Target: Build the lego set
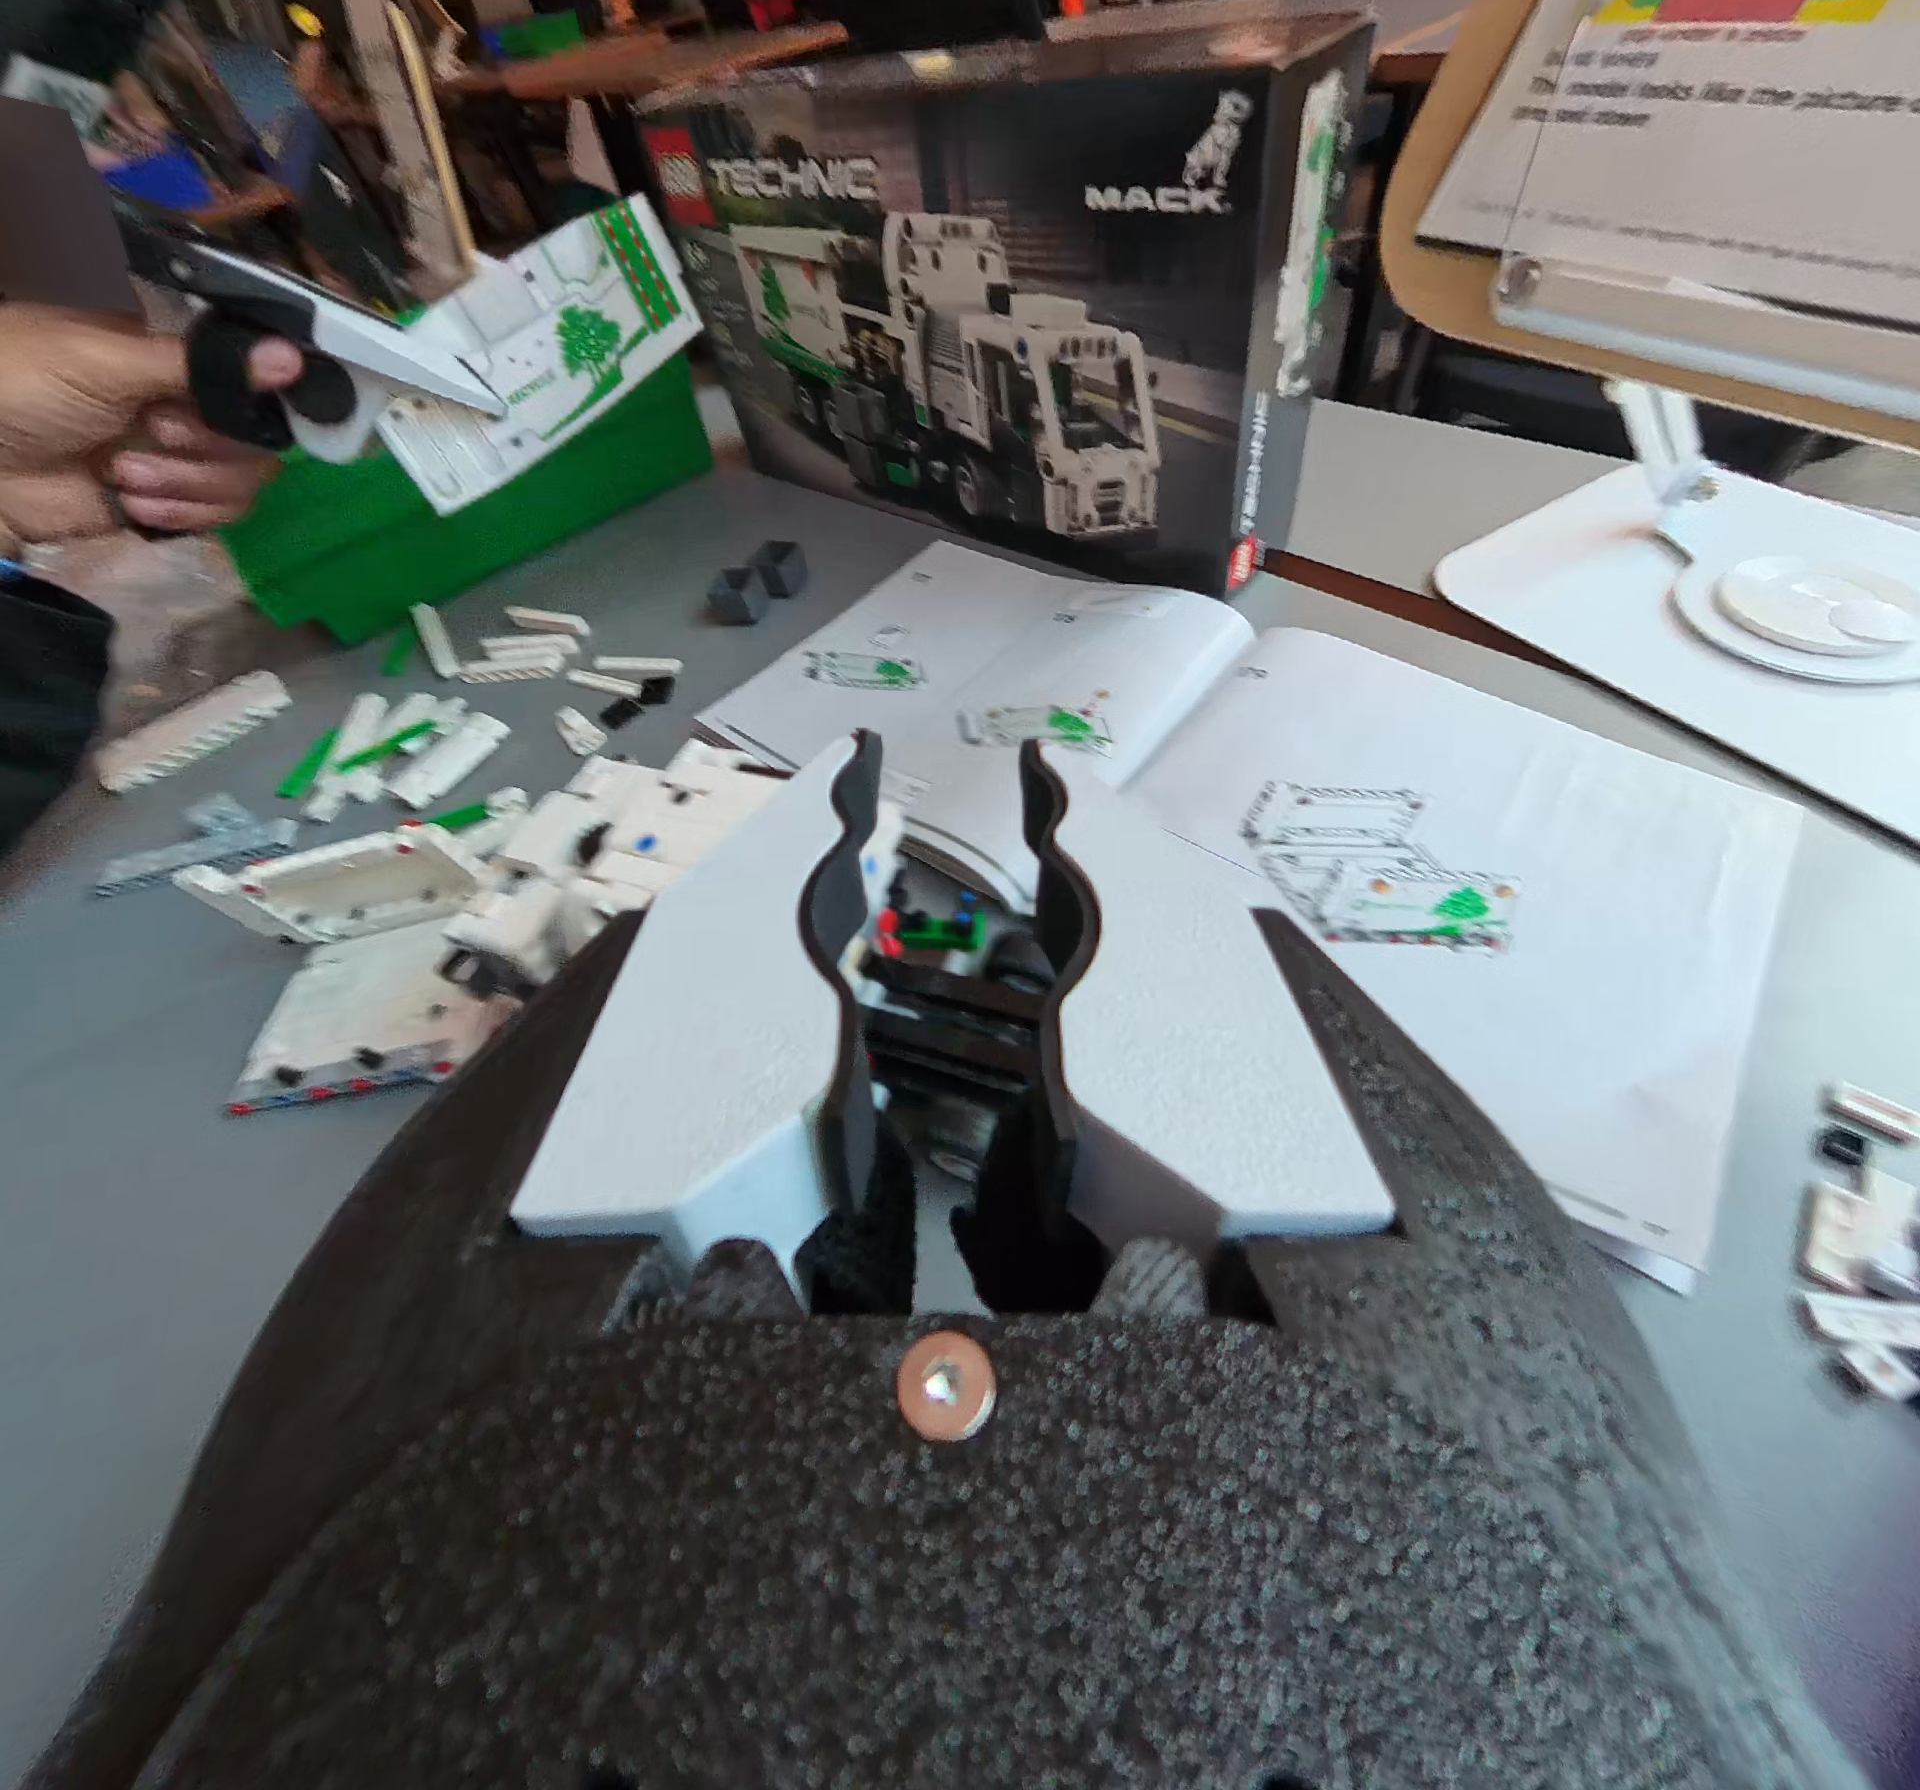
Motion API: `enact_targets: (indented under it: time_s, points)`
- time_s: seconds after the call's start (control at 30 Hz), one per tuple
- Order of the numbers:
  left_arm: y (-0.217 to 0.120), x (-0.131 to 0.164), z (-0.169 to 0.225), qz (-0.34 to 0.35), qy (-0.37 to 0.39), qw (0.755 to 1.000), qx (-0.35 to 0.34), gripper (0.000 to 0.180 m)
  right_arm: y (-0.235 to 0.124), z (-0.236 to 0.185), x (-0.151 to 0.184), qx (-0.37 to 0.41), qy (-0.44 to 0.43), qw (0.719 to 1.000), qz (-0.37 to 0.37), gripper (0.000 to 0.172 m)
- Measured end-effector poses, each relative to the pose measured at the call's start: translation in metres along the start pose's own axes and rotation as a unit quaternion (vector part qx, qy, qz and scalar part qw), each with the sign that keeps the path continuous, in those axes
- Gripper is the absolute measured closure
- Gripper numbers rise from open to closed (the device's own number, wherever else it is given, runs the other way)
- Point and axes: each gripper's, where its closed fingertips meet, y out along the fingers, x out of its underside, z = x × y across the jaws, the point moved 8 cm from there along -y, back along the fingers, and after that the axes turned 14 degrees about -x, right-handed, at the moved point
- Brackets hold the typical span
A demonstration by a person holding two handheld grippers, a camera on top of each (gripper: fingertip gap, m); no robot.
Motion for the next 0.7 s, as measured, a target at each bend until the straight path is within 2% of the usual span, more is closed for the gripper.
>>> enact_targets:
  time_s: [0.07, 0.17, 0.23, 0.33, 0.4, 0.47, 0.53, 0.57, 0.63, 0.7]
  points:
    - [-0.027, -0.003, 0.02, 0.047, -0.027, 0.994, 0.093, 0.167, 0.01, -0.02, -0.011, -0.098, 0.045, 0.994, 0.034, 0.14]
    - [-0.054, -0.002, 0.054, 0.085, -0.027, 0.979, 0.184, 0.165, 0.037, -0.061, -0.031, -0.265, 0.129, 0.954, 0.054, 0.129]
    - [-0.063, 0.001, 0.076, 0.091, -0.015, 0.971, 0.221, 0.164, 0.06, -0.084, -0.042, -0.32, 0.15, 0.934, 0.047, 0.129]
    - [-0.07, 0.006, 0.107, 0.086, 0.002, 0.961, 0.263, 0.163, 0.087, -0.103, -0.059, -0.349, 0.159, 0.922, 0.061, 0.127]
    - [-0.067, 0.012, 0.123, 0.072, 0.026, 0.963, 0.259, 0.162, 0.095, -0.112, -0.069, -0.362, 0.15, 0.917, 0.079, 0.125]
    - [-0.063, 0.02, 0.134, 0.054, 0.052, 0.967, 0.244, 0.16, 0.097, -0.118, -0.077, -0.376, 0.149, 0.909, 0.102, 0.132]
    - [-0.062, 0.025, 0.139, 0.052, 0.056, 0.971, 0.228, 0.149, 0.096, -0.116, -0.076, -0.348, 0.147, 0.92, 0.105, 0.16]
    - [-0.063, 0.026, 0.136, 0.06, 0.048, 0.976, 0.203, 0.136, 0.094, -0.113, -0.074, -0.329, 0.148, 0.927, 0.104, 0.172]
    - [-0.069, 0.03, 0.124, 0.09, 0.024, 0.988, 0.12, 0.116, 0.085, -0.105, -0.072, -0.312, 0.172, 0.925, 0.132, 0.172]
    - [-0.082, 0.041, 0.117, 0.136, 0.002, 0.988, 0.075, 0.116, 0.074, -0.093, -0.069, -0.294, 0.207, 0.917, 0.173, 0.172]
